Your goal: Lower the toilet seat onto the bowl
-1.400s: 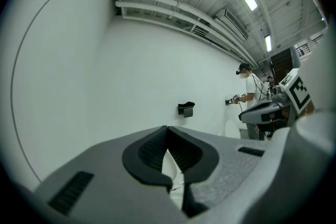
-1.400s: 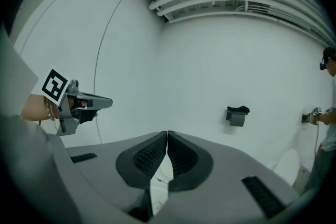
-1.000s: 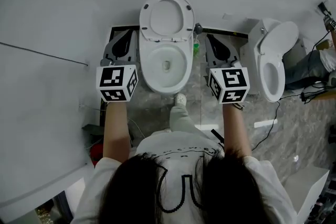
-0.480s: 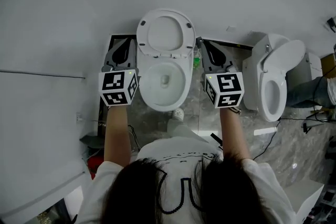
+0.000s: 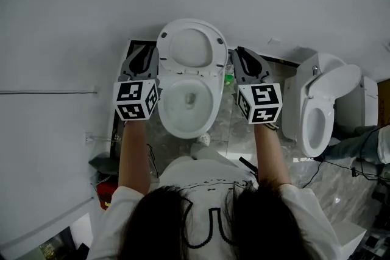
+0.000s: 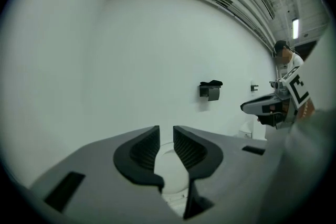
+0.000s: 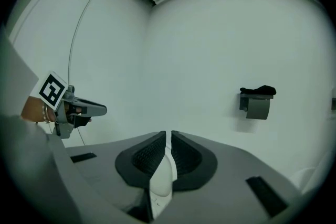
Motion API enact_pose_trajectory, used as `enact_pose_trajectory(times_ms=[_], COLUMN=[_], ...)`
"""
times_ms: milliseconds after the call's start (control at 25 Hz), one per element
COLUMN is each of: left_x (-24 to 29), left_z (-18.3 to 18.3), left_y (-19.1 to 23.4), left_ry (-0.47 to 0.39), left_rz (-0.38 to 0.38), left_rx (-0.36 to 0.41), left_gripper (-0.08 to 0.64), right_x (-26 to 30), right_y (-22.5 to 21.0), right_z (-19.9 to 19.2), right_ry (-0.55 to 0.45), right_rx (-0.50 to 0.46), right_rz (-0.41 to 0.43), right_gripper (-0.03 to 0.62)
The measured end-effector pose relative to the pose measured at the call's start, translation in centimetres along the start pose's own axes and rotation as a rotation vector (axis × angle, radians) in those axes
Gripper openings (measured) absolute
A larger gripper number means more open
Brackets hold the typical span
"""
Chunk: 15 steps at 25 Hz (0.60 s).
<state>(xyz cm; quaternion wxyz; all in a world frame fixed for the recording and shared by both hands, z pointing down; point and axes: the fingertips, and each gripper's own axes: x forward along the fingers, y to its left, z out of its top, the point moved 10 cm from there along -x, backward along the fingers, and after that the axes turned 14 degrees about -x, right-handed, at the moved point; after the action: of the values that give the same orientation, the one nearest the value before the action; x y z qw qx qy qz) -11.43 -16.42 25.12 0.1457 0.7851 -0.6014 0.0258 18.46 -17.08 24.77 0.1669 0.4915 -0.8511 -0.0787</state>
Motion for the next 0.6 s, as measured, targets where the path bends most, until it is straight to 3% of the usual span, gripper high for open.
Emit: enact_pose_trajectory(times_ms=[120, 280, 600], left_x=[1.5, 3.4, 7.1], left_z=[-0.3, -0.6, -2.1], left_y=[0.2, 1.0, 3.0], left_ry=[0.021, 0.041, 0.096], left_rz=[-0.013, -0.006, 0.000], left_rx=[0.003, 0.002, 0.026], left_gripper=[0.109, 0.110, 0.110], right_x=[1.4, 3.4, 7.1], right_y=[-0.6, -1.0, -1.5], right_z=[-0.6, -1.3, -3.2], right_ry=[0.005, 0.019, 0.061], right_rx=[0.007, 0.018, 0.025], right_rz=[0.012, 0.027, 0.067], right_gripper=[0.035, 0.067, 0.067])
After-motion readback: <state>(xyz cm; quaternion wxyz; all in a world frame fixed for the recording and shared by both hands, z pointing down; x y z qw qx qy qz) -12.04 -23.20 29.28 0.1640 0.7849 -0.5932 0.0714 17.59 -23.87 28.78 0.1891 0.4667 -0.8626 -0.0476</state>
